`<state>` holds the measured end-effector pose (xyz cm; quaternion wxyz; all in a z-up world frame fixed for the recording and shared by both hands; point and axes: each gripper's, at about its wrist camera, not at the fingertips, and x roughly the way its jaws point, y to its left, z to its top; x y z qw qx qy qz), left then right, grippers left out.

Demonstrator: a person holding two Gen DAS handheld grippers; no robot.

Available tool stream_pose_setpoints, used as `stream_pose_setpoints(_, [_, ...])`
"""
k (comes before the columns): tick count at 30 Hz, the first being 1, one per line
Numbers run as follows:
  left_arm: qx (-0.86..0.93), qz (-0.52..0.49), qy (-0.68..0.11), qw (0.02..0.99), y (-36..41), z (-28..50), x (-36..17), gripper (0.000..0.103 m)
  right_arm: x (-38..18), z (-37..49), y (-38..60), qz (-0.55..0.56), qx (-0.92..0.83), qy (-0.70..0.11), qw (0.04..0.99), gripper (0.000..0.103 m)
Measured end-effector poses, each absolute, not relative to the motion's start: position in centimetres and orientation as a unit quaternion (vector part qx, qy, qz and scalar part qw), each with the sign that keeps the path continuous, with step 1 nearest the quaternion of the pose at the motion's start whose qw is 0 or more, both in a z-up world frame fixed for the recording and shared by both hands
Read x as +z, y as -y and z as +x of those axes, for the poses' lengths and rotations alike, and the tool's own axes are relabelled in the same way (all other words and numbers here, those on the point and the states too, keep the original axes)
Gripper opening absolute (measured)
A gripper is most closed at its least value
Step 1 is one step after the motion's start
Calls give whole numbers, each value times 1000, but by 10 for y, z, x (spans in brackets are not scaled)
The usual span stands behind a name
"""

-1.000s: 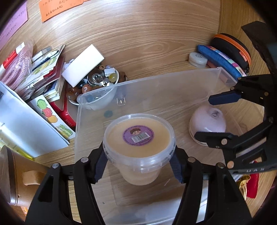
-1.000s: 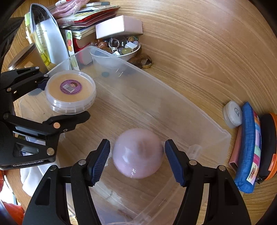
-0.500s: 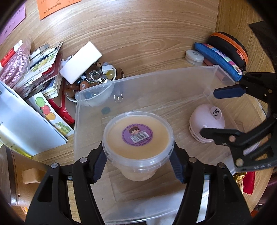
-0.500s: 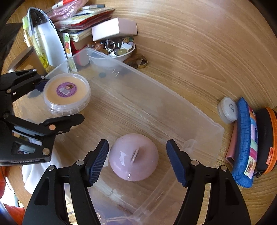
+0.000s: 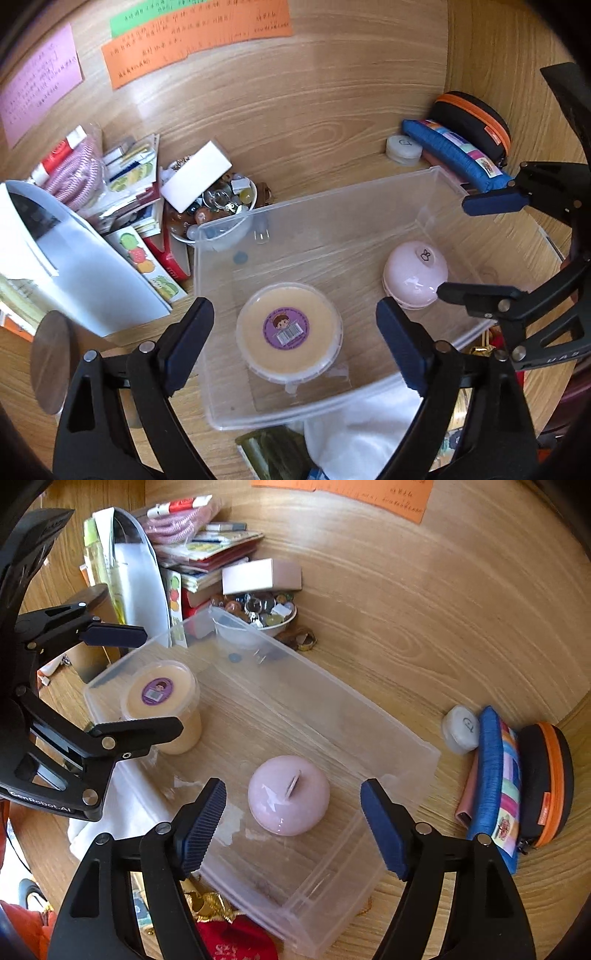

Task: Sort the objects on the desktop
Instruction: 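Lower the tub and pink container into the clear box and open both tools, then move the right tool to the red velvet pouch and close on it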

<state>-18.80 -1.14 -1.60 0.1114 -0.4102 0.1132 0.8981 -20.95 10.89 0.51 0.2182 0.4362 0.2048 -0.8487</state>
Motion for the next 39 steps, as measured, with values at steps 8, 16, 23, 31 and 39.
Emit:
stream_pose_setpoints(8, [906,-398,-110,91,18,-173,-3,94,19,-185,-117,414,-864,-182,221,72])
stream_pose_setpoints(16, [920,-371,-107,69,23,-145,15,96,32,-156,-127,389,-878,-166,223,75])
stream_pose_setpoints(23, [929,-355,-90,47,34,-118,21,98,37,-132,-139,363,-895,-148,212,77])
stream_pose_setpoints(31, [931,-356,-73,29,46,-86,9,99,34,-105,-150,348,-905,-124,211,80])
stream_pose_setpoints(39, [923,-383,-24,17,65,-67,-21,99,12,-84,-165,355,-908,-103,196,80])
